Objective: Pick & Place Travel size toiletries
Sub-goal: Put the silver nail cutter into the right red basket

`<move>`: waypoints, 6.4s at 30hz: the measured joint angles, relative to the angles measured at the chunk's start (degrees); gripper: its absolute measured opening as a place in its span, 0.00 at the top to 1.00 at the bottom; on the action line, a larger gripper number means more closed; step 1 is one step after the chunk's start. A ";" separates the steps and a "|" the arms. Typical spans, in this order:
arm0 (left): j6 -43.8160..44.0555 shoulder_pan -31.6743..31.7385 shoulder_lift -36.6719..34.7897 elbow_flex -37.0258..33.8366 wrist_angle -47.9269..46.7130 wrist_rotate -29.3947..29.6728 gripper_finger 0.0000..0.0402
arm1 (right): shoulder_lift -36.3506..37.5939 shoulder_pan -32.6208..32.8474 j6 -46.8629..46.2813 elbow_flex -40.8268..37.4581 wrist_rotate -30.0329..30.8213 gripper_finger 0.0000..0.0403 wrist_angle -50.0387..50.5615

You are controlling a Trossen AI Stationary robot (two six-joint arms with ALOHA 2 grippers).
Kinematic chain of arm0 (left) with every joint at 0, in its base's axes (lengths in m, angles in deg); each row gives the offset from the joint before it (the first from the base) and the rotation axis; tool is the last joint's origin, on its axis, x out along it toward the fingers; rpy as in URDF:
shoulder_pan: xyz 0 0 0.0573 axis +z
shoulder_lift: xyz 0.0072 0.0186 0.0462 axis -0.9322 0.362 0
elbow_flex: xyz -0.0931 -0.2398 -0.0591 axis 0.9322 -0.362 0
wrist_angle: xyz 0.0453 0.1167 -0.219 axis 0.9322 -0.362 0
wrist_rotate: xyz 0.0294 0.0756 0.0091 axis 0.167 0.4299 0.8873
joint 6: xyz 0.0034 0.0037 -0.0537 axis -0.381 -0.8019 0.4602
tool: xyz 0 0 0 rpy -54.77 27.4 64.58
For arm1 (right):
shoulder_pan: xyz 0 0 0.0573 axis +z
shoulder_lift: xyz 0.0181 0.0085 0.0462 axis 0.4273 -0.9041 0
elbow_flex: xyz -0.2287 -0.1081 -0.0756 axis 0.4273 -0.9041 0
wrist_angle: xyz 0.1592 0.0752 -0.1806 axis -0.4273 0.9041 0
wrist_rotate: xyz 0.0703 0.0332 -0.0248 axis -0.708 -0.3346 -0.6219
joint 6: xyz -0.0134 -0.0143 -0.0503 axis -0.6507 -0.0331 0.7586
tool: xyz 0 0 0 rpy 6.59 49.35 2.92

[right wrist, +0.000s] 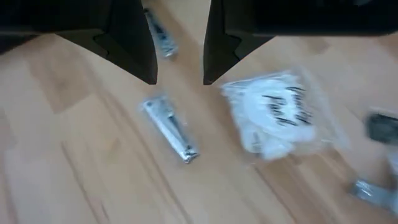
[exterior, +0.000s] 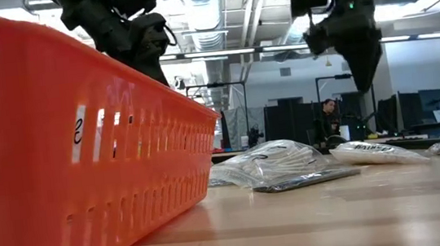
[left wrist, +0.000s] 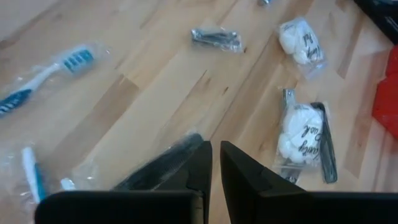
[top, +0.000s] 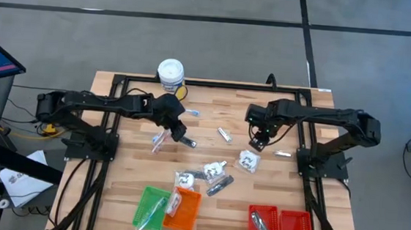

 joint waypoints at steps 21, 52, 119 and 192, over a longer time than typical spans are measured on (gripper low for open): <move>0.02 -1.09 5.06 0.00 6.29 -5.90 0.93 | -0.13 2.51 35.83 -10.72 2.55 0.49 -14.57; 4.94 1.27 5.02 0.00 21.08 -4.60 0.93 | -0.09 -3.08 37.12 -25.41 3.54 0.35 -30.87; 4.27 -1.87 5.00 0.02 23.51 -7.83 0.93 | 13.29 8.94 -16.77 -6.88 -6.90 1.00 -2.19; 29.16 -23.67 5.02 0.02 41.74 19.89 0.98 | -16.70 83.04 -100.34 6.97 3.55 0.86 -8.92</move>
